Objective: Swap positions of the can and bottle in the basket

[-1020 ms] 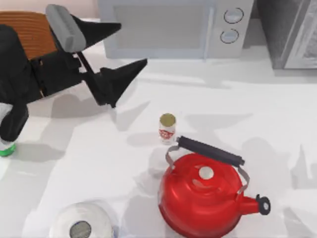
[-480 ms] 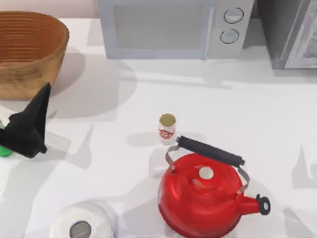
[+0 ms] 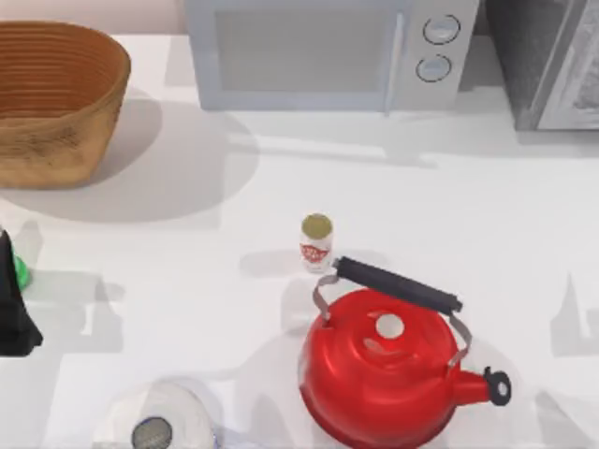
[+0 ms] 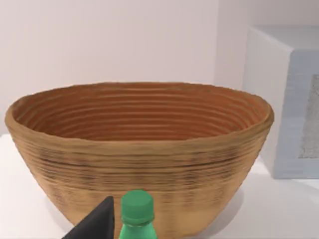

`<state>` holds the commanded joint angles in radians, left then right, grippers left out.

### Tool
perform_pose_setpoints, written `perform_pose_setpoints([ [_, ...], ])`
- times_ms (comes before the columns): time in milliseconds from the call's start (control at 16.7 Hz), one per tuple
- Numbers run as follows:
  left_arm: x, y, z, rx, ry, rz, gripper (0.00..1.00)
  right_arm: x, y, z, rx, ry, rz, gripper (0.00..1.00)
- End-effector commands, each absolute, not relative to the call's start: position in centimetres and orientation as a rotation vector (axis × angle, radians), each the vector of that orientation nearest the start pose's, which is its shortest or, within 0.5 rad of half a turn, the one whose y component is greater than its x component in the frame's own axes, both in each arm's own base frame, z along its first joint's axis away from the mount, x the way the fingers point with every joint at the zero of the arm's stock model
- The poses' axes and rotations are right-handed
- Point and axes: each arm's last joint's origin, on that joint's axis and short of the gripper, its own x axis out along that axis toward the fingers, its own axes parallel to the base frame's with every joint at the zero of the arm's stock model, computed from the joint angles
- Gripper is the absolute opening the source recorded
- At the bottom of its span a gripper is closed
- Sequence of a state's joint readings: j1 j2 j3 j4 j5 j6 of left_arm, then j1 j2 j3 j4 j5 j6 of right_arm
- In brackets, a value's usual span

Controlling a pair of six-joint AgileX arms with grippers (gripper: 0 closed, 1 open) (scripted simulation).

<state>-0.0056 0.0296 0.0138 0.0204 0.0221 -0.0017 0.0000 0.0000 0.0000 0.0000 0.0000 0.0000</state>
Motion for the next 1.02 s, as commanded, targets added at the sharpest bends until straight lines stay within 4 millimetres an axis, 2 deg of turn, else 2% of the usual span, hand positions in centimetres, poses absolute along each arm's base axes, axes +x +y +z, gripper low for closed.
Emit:
perform_pose_setpoints([
  [600,10.8,-0.1,16.2,0.002,-0.003,-0.003,1.00,10.6,-0.1,16.0,0.000,0.000,0.000,1.00],
  [840,12.0,0.3,16.5,0.013,0.004,-0.001,1.00,10.6,-0.1,16.0,0.000,0.000,0.000,1.00],
  [1020,13.5,0.7,15.9,0.020,0.054,-0.004,1.00,10.6,-0.1,16.0,0.000,0.000,0.000,1.00],
])
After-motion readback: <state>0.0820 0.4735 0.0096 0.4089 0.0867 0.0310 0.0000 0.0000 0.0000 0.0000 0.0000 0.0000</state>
